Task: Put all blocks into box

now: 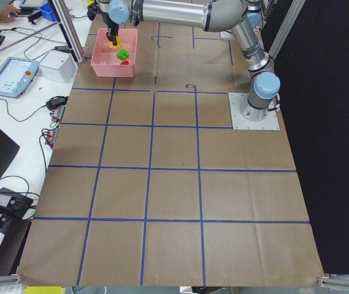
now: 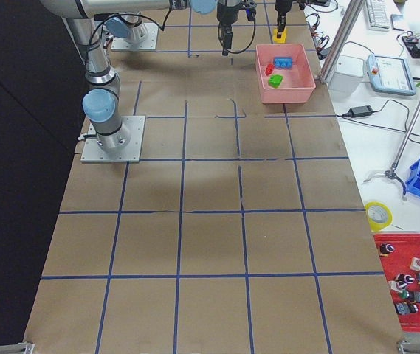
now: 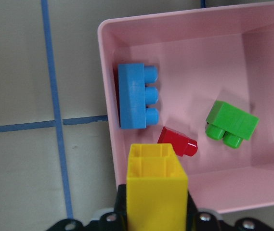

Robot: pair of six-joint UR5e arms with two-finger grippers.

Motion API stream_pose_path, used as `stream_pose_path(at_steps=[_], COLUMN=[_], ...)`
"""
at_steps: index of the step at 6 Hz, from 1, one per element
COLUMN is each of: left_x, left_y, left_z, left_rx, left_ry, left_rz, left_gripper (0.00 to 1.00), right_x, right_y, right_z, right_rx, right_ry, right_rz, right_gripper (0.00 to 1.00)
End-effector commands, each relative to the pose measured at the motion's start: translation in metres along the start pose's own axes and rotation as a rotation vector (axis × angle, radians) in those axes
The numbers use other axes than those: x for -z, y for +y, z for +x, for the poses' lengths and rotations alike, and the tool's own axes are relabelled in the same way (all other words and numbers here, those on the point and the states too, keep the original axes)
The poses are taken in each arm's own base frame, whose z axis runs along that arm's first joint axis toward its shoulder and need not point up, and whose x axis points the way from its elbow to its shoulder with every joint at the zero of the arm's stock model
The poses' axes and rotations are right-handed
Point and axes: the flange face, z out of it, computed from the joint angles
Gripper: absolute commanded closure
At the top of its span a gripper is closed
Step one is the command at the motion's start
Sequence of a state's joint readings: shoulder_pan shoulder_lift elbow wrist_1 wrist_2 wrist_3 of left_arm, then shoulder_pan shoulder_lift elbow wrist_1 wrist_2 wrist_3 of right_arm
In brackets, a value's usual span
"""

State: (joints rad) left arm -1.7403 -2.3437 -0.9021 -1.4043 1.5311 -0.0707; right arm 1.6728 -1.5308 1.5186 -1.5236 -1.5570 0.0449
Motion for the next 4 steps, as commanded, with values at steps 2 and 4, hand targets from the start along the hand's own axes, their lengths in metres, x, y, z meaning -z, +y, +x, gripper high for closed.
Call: stream_pose_path(at_steps=[2, 4], left_x=[-0.038, 0.006], left_y=[-0.005, -0.005], left_z=[0.025, 0.023], left_rx=[-0.013, -0.025], left_ry=[0.000, -0.034], left_rz=[0.027, 0.108], left_gripper=[0.25, 0.01], right_x=[-0.001, -0.002], right_y=[-0.002, -0.001], right_z=[0.004, 0.005], right_rx=[-0.002, -0.002], right_ry=[0.001, 0.006], right_rz=[-0.003, -0.006], right_gripper=[0.00, 0.00])
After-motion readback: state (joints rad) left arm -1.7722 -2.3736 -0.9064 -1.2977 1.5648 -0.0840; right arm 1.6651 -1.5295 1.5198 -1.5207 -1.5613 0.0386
